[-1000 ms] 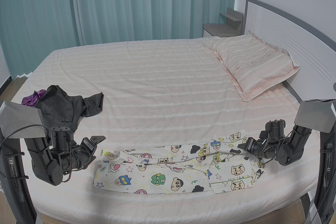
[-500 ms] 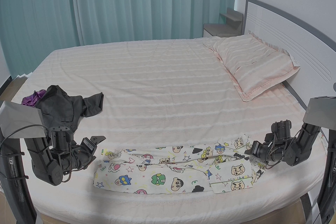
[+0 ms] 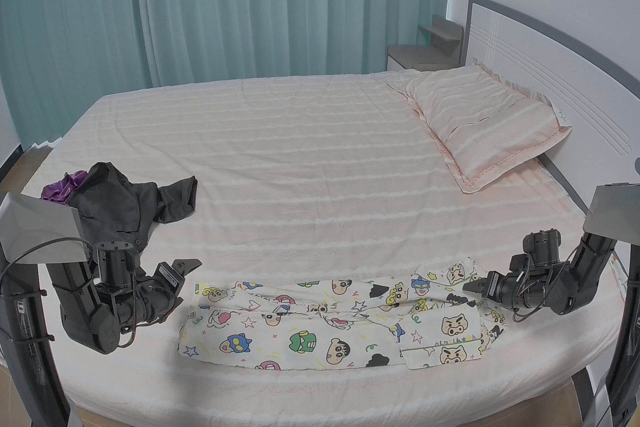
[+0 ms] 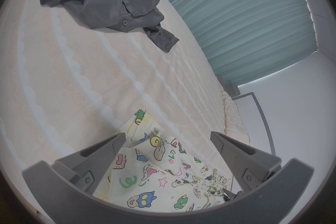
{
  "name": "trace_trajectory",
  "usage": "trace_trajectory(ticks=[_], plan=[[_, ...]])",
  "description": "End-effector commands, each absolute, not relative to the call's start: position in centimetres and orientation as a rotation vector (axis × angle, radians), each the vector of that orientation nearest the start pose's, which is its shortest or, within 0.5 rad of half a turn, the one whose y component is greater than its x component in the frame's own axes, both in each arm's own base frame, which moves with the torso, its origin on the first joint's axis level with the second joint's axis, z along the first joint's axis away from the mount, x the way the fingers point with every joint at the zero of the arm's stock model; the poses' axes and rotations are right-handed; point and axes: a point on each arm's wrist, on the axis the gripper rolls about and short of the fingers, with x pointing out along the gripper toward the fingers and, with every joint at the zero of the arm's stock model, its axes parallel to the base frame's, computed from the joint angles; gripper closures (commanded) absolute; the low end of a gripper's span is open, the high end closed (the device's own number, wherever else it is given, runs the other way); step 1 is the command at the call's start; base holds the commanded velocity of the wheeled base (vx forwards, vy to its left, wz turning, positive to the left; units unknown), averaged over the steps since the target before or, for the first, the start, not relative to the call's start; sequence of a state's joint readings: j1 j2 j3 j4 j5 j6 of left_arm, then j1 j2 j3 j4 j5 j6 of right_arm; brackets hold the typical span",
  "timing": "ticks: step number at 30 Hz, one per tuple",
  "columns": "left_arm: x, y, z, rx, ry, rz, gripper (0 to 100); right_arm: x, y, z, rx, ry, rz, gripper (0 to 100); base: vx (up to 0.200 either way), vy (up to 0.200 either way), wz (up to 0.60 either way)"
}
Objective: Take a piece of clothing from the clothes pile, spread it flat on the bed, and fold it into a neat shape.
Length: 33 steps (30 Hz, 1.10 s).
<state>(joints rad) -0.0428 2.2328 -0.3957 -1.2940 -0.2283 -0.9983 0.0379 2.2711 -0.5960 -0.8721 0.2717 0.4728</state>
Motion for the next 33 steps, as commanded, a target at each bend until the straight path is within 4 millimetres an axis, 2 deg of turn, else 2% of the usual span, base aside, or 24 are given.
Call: trace_trajectory(ticks=[1,3,6,7,9,13,16,28,33], plan=[[29.8,-1.8,-0.5,-1.017,0.631,0.028,0,32.2,1.8,-2.1,0.540,0.839,0.099,0,0.000,0.000,0.00],[29.8,-1.8,-0.5,-1.017,0.631,0.028,0,32.3,1.6,-0.6,0.542,0.783,0.094,0,0.000,0.000,0.00],[29.8,-1.8,-0.5,-1.017,0.631,0.028,0,32.2,1.6,0.3,0.538,0.751,0.064,0,0.000,0.000,0.00],[29.8,-1.8,-0.5,-1.017,0.631,0.029,0,31.9,1.9,1.5,0.575,0.717,0.028,0,0.000,0.000,0.00],[29.7,-2.0,-0.5,-1.015,0.636,0.026,0,31.4,3.0,2.0,0.615,0.718,0.032,0,0.000,0.000,0.00],[29.6,-2.1,-0.5,-1.013,0.642,0.025,0,30.8,3.6,2.0,0.652,0.731,0.031,0,-0.150,0.000,0.00],[29.6,-2.1,-0.6,-1.012,0.643,0.026,0,30.7,3.9,2.3,0.667,0.674,0.059,0,-0.200,0.000,0.00],[29.6,-2.1,-0.5,-0.995,0.638,0.018,0,30.7,3.9,3.0,0.682,0.638,0.067,0,0.000,0.000,0.00],[29.5,-2.0,-0.4,-0.998,0.639,0.020,0,30.6,3.9,3.3,0.683,0.629,0.070,0,0.000,0.200,0.00]])
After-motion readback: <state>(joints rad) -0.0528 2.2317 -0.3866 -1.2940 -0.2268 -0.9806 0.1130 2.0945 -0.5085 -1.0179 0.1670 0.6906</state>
